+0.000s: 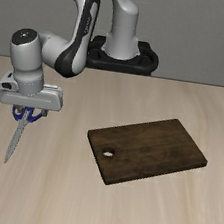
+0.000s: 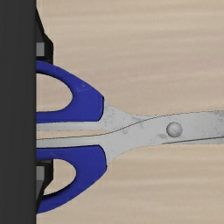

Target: Pick up the scissors and place it on the cutting board

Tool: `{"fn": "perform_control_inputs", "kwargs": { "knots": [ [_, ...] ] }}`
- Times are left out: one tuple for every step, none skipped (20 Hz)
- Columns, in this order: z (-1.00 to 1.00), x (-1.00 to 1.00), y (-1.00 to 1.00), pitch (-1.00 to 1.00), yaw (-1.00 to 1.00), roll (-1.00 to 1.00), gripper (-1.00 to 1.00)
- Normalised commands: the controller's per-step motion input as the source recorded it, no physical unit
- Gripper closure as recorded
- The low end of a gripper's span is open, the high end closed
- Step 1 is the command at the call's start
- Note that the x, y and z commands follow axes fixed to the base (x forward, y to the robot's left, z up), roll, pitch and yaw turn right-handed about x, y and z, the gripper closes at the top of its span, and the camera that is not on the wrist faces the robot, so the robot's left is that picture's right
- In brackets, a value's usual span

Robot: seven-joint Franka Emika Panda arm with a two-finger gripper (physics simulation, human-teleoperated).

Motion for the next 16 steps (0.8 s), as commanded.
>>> {"fn": "perform_control_inputs", "kwargs": {
  "knots": [
    [1.0,0.0,0.0,0.0,0.0,0.0,1.0],
    [1.0,0.0,0.0,0.0,0.0,0.0,1.0],
    [1.0,0.0,0.0,0.0,0.0,0.0,1.0],
    [1.0,0.0,0.0,0.0,0.0,0.0,1.0],
    [1.0,0.0,0.0,0.0,0.0,0.0,1.0],
    [1.0,0.0,0.0,0.0,0.0,0.0,1.0],
    [1.0,0.0,0.0,0.0,0.0,0.0,1.0],
    [1.0,0.0,0.0,0.0,0.0,0.0,1.0],
    [1.0,0.0,0.0,0.0,0.0,0.0,1.0],
    [1.0,0.0,0.0,0.0,0.0,0.0,1.0],
    [0.0,0.0,1.0,0.0,0.0,0.0,1.0],
    [0.0,0.0,1.0,0.0,0.0,0.0,1.0],
    [0.0,0.0,1.0,0.0,0.0,0.0,1.0],
    [0.0,0.0,1.0,0.0,0.0,0.0,1.0],
    [0.0,0.0,1.0,0.0,0.0,0.0,1.0],
    [0.0,0.0,1.0,0.0,0.0,0.0,1.0]
  ]
}}
